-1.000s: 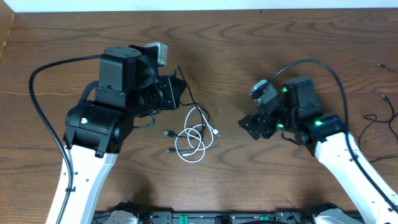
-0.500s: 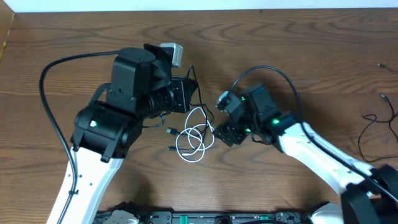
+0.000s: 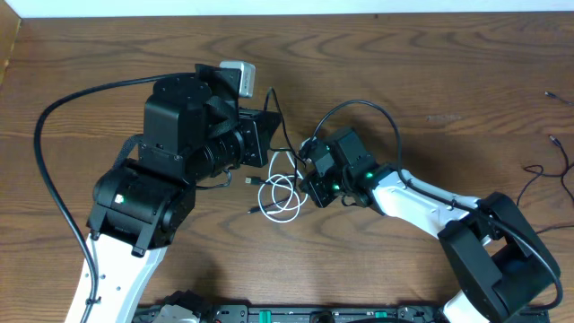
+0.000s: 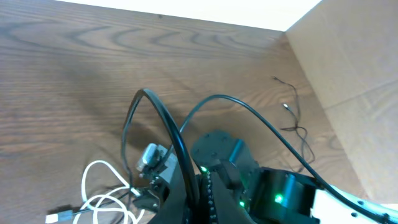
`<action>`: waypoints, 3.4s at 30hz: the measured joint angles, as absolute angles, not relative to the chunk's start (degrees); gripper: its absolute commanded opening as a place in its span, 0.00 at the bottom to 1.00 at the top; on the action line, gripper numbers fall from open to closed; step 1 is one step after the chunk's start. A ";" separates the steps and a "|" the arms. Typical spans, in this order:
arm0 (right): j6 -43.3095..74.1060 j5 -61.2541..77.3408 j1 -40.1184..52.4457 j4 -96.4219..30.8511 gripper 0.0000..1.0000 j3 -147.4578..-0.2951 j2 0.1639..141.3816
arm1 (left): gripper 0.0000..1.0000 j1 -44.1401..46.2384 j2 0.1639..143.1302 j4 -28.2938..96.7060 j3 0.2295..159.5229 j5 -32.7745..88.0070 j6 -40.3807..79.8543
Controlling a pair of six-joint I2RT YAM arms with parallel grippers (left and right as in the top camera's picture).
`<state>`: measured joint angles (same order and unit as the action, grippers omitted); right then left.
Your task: Untangle cables
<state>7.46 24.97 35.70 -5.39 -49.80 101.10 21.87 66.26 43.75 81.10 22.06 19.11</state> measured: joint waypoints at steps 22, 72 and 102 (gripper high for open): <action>10.09 -2.81 9.61 -24.58 0.01 -49.69 73.12 | 0.07 21.87 69.80 62.19 81.06 -7.73 19.00; -1.74 28.82 -17.30 -19.79 0.01 -58.37 68.95 | 0.07 16.82 75.57 53.67 81.06 25.45 11.70; 9.23 -14.76 -21.39 -15.94 0.01 -58.37 69.06 | 0.07 17.47 77.36 54.89 81.06 25.63 11.70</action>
<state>9.23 -14.76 -21.39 -15.94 -58.37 69.06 17.47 77.36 54.89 81.06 25.63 11.70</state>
